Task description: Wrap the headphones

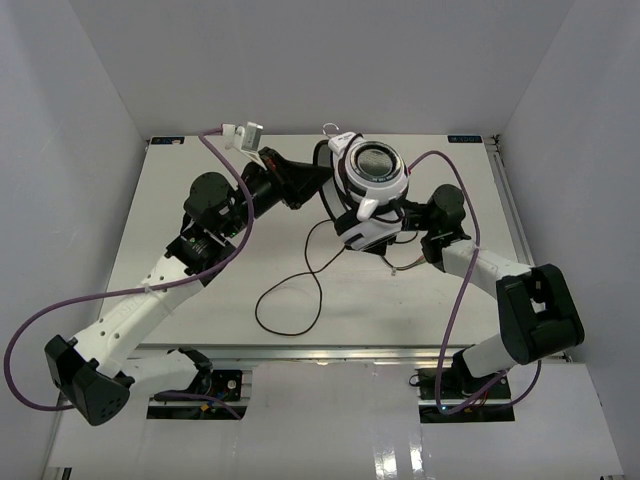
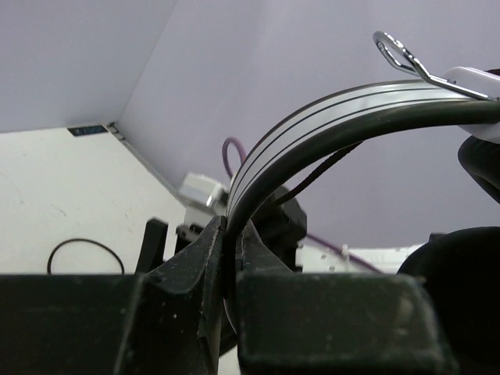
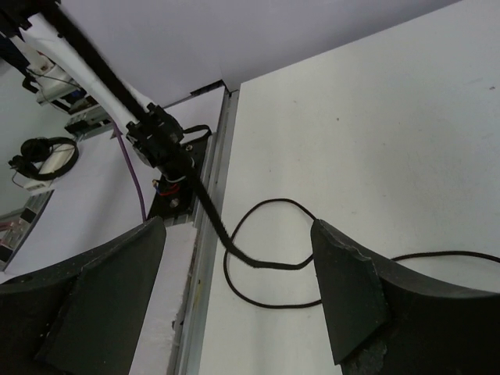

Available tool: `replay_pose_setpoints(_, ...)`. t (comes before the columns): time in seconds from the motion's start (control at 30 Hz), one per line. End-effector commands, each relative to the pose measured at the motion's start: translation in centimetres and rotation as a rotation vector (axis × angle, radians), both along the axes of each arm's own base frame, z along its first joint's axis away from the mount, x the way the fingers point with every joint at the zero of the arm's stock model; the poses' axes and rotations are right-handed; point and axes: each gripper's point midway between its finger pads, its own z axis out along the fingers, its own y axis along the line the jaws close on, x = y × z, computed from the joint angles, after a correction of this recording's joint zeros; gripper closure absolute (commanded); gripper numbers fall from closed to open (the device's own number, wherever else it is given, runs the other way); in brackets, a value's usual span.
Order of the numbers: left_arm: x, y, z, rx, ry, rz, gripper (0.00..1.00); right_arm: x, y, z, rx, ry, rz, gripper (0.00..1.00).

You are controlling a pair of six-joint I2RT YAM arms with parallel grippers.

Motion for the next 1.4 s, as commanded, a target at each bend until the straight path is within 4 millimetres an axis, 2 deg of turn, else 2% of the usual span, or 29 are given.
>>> replay_pose_setpoints(0.0,0.3,2.3,7.4,-0.208,-0.048,0.098,1.00,-1.9,0.8,2.7,0.110,-0.142,0.049,0.19)
replay_pose_setpoints(0.07,1.4,2.7,7.7,-0.241,-0.015,0.149,1.00,-2.9,1.4,2.2,0.130,-0.157,0.073,0.19)
replay_pose_setpoints(0.2,2.2,2.3,7.9,-0.254,0.018,0.155,1.00,-3.8,2.7,2.2,0.175,-0.177,0.114,0.20)
replay_pose_setpoints(0.33,2.6,2.0,7.4,-0.232,0.043,0.158,1.00,-3.4,3.0,3.1,0.201,-0.194,0.132,0.22)
replay_pose_setpoints(0.37,2.9,2.6,7.8,-0.235,0.035,0.195,1.00,-3.2,3.0,3.1,0.194,-0.197,0.132,0.22)
replay_pose_setpoints(0.4,2.8,2.9,8.0,-0.225,0.032,0.207,1.00,-2.9,2.8,3.1,0.198,-0.231,0.112,0.22)
replay_pose_setpoints(0.47,2.8,3.5,7.9,-0.198,0.019,0.240,1.00,-1.0,3.1,1.5,0.143,-0.236,0.025,0.22)
replay_pose_setpoints(0.5,2.7,3.7,7.9,-0.193,0.014,0.247,1.00,0.5,3.3,1.3,0.114,-0.246,-0.052,0.21)
replay_pose_setpoints(0.53,2.7,3.9,7.9,-0.187,0.010,0.254,1.00,1.7,3.3,0.5,0.064,-0.261,-0.118,0.20)
replay_pose_setpoints(0.57,2.7,3.9,7.8,-0.180,0.010,0.259,1.00,2.4,3.5,-1.3,-0.015,-0.279,-0.142,0.20)
replay_pose_setpoints(0.6,2.7,4.0,7.7,-0.179,0.010,0.258,1.00,2.8,3.5,-1.6,-0.034,-0.283,-0.168,0.18)
replay_pose_setpoints(0.7,2.7,3.7,7.4,-0.176,0.019,0.246,1.00,2.8,3.9,-1.3,-0.001,-0.278,-0.170,0.17)
replay_pose_setpoints(0.87,3.0,3.3,6.8,-0.177,0.037,0.237,1.00,5.2,5.7,-1.6,-0.033,-0.286,-0.257,0.15)
replay_pose_setpoints(1.0,2.9,3.5,7.0,-0.170,0.026,0.247,1.00,6.5,5.9,-2.4,-0.064,-0.288,-0.295,0.18)
replay_pose_setpoints(1.13,2.8,3.6,7.2,-0.169,0.018,0.251,1.00,5.9,5.9,-3.8,-0.104,-0.326,-0.236,0.20)
replay_pose_setpoints(1.23,2.9,3.5,7.0,-0.169,0.024,0.249,1.00,6.2,6.0,-4.6,-0.131,-0.348,-0.234,0.21)
replay_pose_setpoints(1.37,3.0,3.4,6.6,-0.174,0.036,0.245,1.00,6.5,6.2,-4.7,-0.104,-0.340,-0.249,0.19)
